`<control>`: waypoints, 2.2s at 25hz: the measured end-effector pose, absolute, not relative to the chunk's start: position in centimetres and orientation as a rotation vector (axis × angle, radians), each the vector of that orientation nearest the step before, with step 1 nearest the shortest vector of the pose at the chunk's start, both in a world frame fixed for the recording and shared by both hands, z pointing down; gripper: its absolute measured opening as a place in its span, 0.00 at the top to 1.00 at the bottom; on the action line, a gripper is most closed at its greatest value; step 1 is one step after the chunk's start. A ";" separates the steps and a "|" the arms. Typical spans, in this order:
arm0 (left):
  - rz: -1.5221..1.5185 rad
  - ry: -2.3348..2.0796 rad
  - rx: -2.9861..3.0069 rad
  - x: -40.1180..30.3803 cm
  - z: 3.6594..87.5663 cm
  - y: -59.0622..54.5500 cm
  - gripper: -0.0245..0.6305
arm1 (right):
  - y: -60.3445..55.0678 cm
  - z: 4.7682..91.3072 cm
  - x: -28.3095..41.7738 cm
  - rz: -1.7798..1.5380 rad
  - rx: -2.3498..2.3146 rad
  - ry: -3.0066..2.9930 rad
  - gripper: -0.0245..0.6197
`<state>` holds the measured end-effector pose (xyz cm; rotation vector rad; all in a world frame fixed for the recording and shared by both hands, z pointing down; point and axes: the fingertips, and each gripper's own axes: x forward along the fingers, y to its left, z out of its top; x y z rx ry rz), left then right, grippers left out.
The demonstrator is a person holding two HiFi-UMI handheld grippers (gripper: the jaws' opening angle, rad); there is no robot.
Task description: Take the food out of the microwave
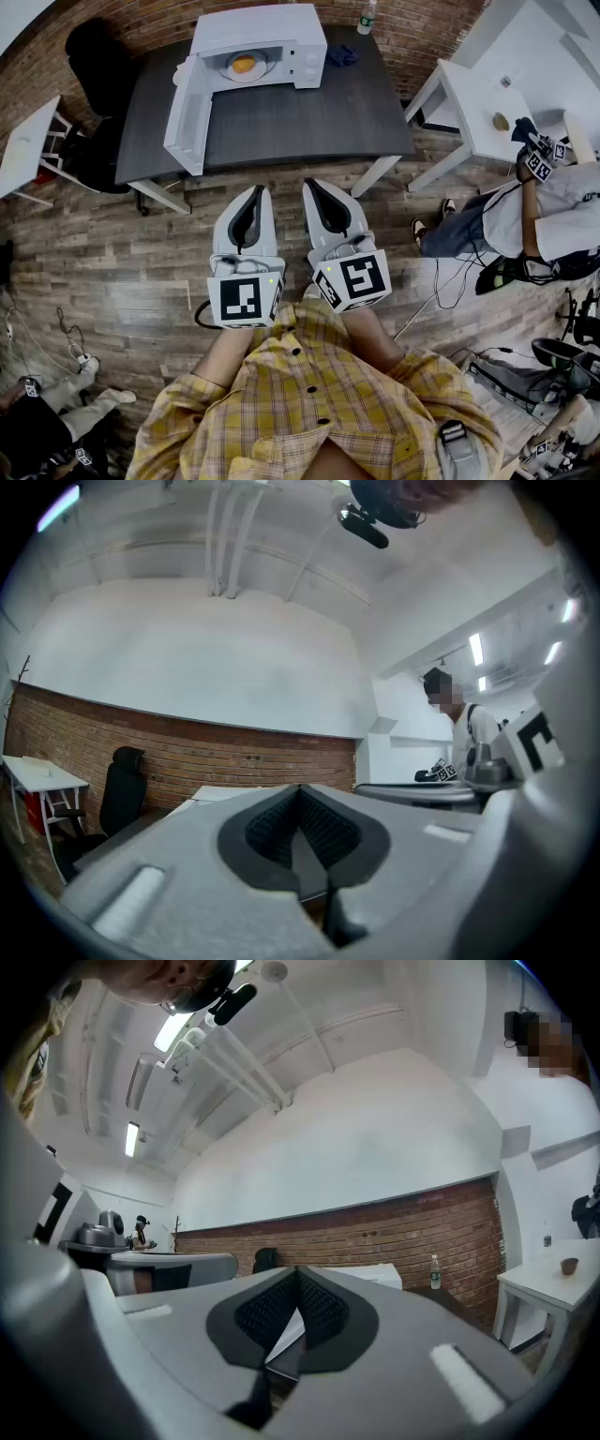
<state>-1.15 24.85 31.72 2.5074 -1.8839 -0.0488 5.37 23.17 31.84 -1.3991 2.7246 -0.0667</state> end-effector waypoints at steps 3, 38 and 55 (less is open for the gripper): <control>-0.049 -1.893 2.508 -0.1 31.8 24.7 0.96 | 22.8 32.2 6.3 -0.074 -1.394 2.719 0.96; -0.047 -1.995 2.409 2.1 33.7 13.2 0.96 | 11.0 33.8 7.8 -0.151 -1.323 2.744 0.96; -0.104 -1.838 2.470 -5.7 32.4 -2.0 0.96 | -3.3 32.1 0.6 -0.142 -1.491 2.670 0.96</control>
